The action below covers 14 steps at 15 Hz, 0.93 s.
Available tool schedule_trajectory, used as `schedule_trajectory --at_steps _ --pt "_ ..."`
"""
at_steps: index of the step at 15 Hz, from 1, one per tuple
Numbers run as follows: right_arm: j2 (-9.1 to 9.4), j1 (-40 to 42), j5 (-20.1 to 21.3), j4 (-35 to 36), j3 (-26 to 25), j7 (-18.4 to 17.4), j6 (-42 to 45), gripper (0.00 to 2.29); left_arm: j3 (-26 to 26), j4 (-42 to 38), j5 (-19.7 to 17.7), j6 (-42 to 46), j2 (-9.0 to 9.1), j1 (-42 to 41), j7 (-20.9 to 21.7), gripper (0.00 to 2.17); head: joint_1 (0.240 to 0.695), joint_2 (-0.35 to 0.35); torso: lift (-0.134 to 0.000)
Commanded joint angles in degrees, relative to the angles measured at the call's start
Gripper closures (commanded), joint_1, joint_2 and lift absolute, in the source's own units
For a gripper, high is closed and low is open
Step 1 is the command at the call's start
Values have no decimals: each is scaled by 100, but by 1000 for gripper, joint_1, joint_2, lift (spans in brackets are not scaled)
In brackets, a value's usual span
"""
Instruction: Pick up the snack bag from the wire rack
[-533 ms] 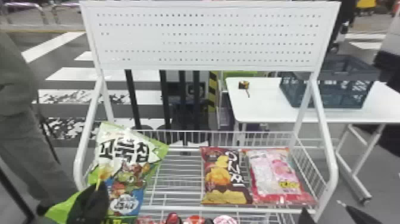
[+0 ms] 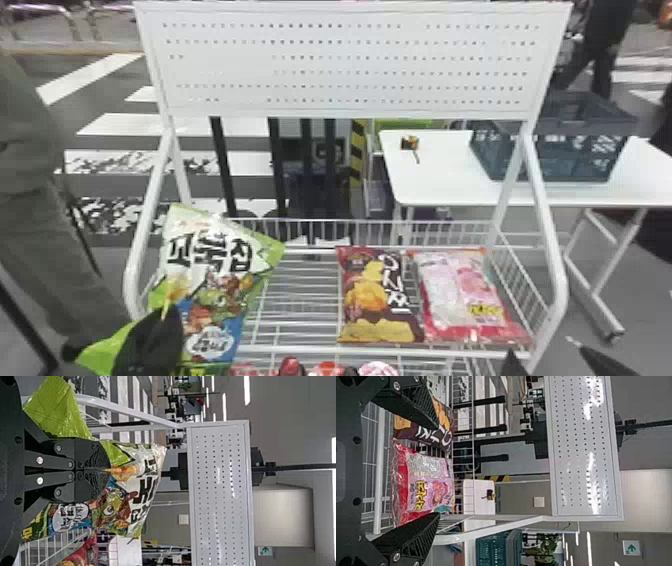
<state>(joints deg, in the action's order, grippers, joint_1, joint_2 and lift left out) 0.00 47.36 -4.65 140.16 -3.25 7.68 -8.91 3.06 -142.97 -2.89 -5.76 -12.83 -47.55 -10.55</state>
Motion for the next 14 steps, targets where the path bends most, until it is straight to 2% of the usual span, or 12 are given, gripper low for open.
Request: schedule_trajectory --at_steps 1,3,8,10,14 --pt "5 -69 -1 -147 9 5 68 130 2 -20 7 0 0 -8 0 1605 499 0 0" --pt "5 -597 52 -789 26 -4 332 130 2 -11 7 0 9 -8 0 1605 499 0 0" --pt "5 -2662 702 -2714 378 40 227 130 19 41 7 -18 18 27 0 1605 499 0 0" --pt "5 -3444 755 -3496 299 216 -19 130 19 41 7 -35 18 9 0 1605 499 0 0" --pt "5 -4437 816 -4726 35 251 -19 130 -16 59 7 -53 44 27 17 1605 499 0 0"
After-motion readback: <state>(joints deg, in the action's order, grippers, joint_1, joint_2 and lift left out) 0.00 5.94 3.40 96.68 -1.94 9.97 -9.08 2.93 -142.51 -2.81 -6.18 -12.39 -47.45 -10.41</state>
